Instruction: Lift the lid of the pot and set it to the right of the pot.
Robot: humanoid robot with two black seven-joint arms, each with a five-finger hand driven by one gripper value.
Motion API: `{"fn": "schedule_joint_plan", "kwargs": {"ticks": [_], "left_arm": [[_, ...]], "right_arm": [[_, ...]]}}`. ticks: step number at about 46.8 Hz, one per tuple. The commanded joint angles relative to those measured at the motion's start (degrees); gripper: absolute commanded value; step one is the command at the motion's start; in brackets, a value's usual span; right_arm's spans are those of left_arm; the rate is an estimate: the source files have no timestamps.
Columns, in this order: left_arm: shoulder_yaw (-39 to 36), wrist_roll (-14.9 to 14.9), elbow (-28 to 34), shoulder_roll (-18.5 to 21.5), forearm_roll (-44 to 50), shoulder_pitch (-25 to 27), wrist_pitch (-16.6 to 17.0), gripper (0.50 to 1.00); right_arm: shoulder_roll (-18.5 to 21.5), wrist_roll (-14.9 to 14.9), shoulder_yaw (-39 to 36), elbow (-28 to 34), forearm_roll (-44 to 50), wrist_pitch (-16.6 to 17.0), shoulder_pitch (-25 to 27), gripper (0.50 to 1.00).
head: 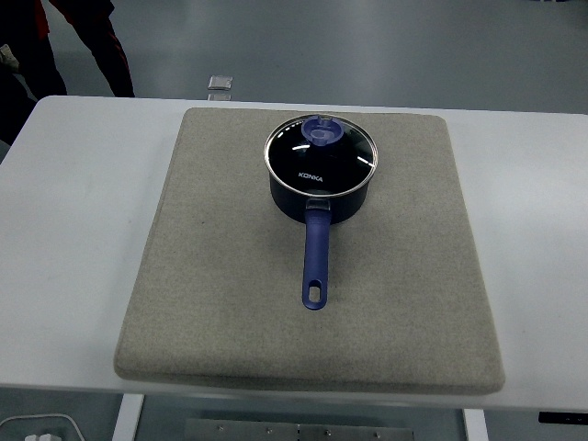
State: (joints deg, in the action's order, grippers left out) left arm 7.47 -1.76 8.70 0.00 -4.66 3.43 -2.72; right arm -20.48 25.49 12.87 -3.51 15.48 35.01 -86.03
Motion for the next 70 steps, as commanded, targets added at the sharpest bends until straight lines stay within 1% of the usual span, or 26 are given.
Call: {"fn": "schedule_joint_plan", "kwargs": {"ticks": [1, 8, 14, 20, 23, 31, 35, 45, 51, 58, 60, 65, 70], "left_arm": [[0.0, 0.0, 0.0, 0.0, 0.0, 0.0, 0.0, 1.0], [0.0, 0.0, 0.0, 0.0, 0.0, 0.0, 0.0, 1.0], [0.0, 0.0, 0.0, 0.0, 0.0, 0.0, 0.0, 1.0], [0.0, 0.0, 0.0, 0.0, 0.0, 0.0, 0.0, 1.0], [0.0, 0.0, 0.0, 0.0, 0.0, 0.0, 0.0, 1.0], [0.0, 0.0, 0.0, 0.0, 0.0, 0.0, 0.0, 1.0], [0.0, 0.0, 0.0, 0.0, 0.0, 0.0, 0.0, 1.0], [0.0, 0.0, 0.0, 0.0, 0.0, 0.0, 0.0, 1.0], [0.0, 0.0, 0.0, 0.0, 0.0, 0.0, 0.0, 1.0], [0.0, 0.0, 0.0, 0.0, 0.0, 0.0, 0.0, 1.0], [0.0, 0.0, 0.0, 0.0, 0.0, 0.0, 0.0, 1.0], [0.0, 0.0, 0.0, 0.0, 0.0, 0.0, 0.0, 1.0], [0.0, 0.0, 0.0, 0.0, 0.0, 0.0, 0.0, 1.0]], "right_arm": [[0.09, 1.58, 0.14, 0.0, -0.01, -0.01, -1.51, 0.921], [0.0, 2.98, 0.14, -0.09, -0.09, -0.01, -3.35, 0.921], [-0.17, 2.81, 0.32, -0.44, 0.08, -0.01, -5.29, 0.921], [-0.26, 2.55, 2.42, -0.97, 0.87, -0.01, -7.31, 0.921], [-0.44, 2.55, 2.6, -2.28, 1.48, -0.01, -8.27, 0.921], [-2.72, 2.37, 2.69, -7.12, 2.45, -0.01, -10.65, 0.921], [-2.9, 2.37, 3.13, -7.74, 2.54, -0.01, -10.91, 0.921], [-2.28, 2.46, 8.58, -8.09, 3.51, -0.01, -10.3, 0.921], [-2.28, 2.63, 8.67, -9.67, 8.16, -0.01, -10.91, 0.921], [-2.02, 2.72, 8.58, -10.98, 16.59, -0.01, -11.79, 0.921], [-2.11, 2.81, 8.67, -13.0, 19.23, -0.01, -12.32, 0.921], [-3.16, 2.98, 8.58, -20.38, 26.26, -0.01, -13.37, 0.921], [-3.6, 3.07, 7.88, -25.57, 30.84, -0.01, -13.99, 0.921]]}}
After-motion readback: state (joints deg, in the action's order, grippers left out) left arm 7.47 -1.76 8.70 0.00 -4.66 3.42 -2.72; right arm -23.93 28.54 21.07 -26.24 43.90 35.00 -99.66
